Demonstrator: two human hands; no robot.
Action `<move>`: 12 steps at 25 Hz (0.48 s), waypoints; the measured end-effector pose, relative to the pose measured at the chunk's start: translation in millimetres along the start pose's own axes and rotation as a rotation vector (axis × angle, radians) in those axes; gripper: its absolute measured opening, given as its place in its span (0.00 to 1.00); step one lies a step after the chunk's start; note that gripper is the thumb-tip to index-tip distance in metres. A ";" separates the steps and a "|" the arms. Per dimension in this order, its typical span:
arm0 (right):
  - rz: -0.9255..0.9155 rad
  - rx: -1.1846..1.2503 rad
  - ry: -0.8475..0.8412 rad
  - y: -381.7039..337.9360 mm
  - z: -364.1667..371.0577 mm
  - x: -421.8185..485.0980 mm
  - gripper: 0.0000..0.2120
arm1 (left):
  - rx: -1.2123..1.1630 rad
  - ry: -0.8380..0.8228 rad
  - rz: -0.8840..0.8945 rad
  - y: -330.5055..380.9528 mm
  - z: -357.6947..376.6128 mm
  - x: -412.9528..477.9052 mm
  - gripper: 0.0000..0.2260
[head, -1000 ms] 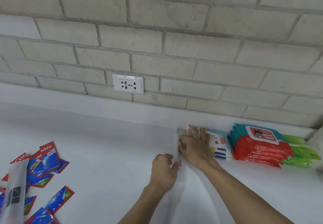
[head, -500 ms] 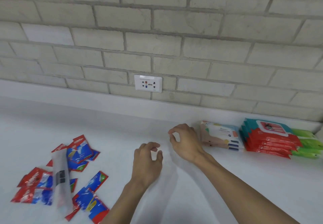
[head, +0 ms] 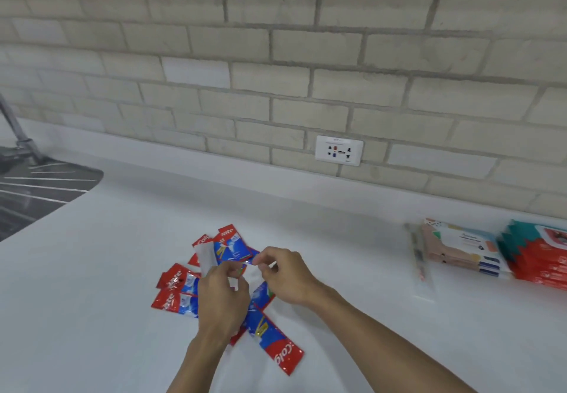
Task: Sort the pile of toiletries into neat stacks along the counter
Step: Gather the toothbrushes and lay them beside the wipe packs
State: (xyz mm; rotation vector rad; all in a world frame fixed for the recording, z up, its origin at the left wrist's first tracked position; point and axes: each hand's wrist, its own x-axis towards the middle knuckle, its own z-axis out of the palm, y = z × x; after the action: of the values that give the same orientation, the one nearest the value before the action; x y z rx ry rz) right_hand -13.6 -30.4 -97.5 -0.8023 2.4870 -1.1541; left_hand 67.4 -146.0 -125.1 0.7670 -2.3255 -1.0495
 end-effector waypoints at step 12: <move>0.323 0.169 0.002 -36.8 80.0 30.7 0.13 | 0.079 -0.133 -0.138 -43.6 -40.5 -10.8 0.15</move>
State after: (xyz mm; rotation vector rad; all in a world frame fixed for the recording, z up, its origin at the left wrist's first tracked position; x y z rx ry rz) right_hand 12.6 -116.8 -121.1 -0.3386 2.3669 -1.2212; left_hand 113.0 -183.8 -137.1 0.9258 -2.4682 -1.1030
